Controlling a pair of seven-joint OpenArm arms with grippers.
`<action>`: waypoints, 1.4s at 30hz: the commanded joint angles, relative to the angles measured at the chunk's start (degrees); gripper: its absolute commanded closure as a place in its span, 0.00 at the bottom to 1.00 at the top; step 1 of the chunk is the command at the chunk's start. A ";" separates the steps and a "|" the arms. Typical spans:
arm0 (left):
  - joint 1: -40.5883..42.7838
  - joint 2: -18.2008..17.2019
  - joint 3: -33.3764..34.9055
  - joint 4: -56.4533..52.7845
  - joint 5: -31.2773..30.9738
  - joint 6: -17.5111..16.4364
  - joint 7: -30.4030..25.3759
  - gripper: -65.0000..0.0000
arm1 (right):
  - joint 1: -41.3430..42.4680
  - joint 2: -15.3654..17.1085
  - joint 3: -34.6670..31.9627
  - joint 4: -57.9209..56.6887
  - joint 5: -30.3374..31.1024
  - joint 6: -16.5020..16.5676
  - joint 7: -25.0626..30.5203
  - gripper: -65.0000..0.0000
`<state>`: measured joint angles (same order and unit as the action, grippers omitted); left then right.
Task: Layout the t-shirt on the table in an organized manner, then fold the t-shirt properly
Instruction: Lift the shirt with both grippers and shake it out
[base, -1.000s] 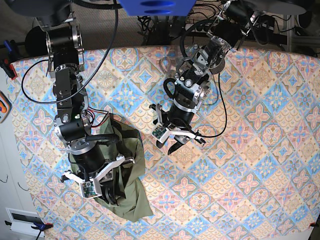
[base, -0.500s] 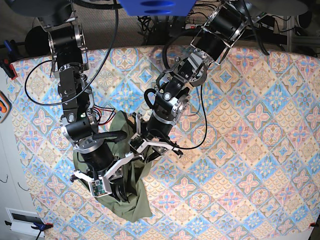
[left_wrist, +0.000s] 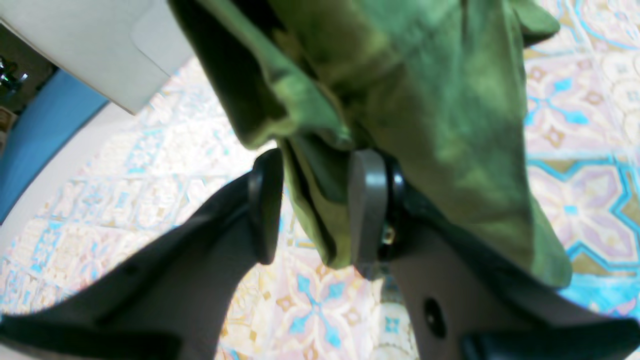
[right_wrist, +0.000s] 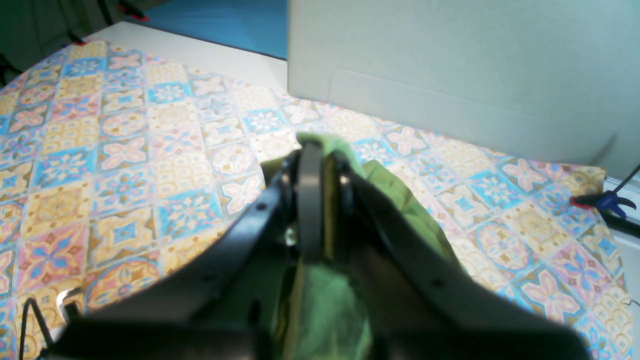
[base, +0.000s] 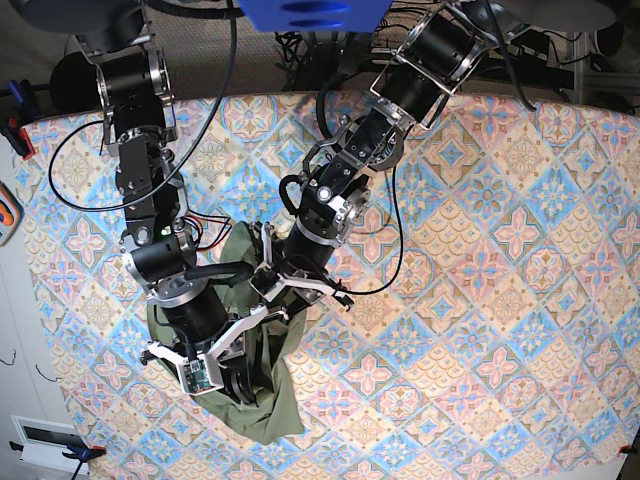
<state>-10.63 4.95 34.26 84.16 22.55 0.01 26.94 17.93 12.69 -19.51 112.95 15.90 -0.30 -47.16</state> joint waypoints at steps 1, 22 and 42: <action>-1.01 0.81 -0.02 1.07 0.36 0.56 -1.40 0.64 | 1.71 0.19 0.47 1.21 -0.12 -0.10 2.19 0.99; -7.61 3.09 -2.22 -6.14 0.80 0.65 -3.33 0.61 | 1.36 0.19 0.39 1.47 -0.12 -0.10 2.19 0.99; -8.84 -8.34 -6.70 19.36 8.27 0.56 -2.89 1.00 | -3.21 5.73 8.12 1.47 -0.12 -0.10 2.45 1.00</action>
<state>-17.78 -3.70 27.88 102.13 30.20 -0.45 25.54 13.67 17.78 -12.08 113.38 16.38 -0.10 -46.37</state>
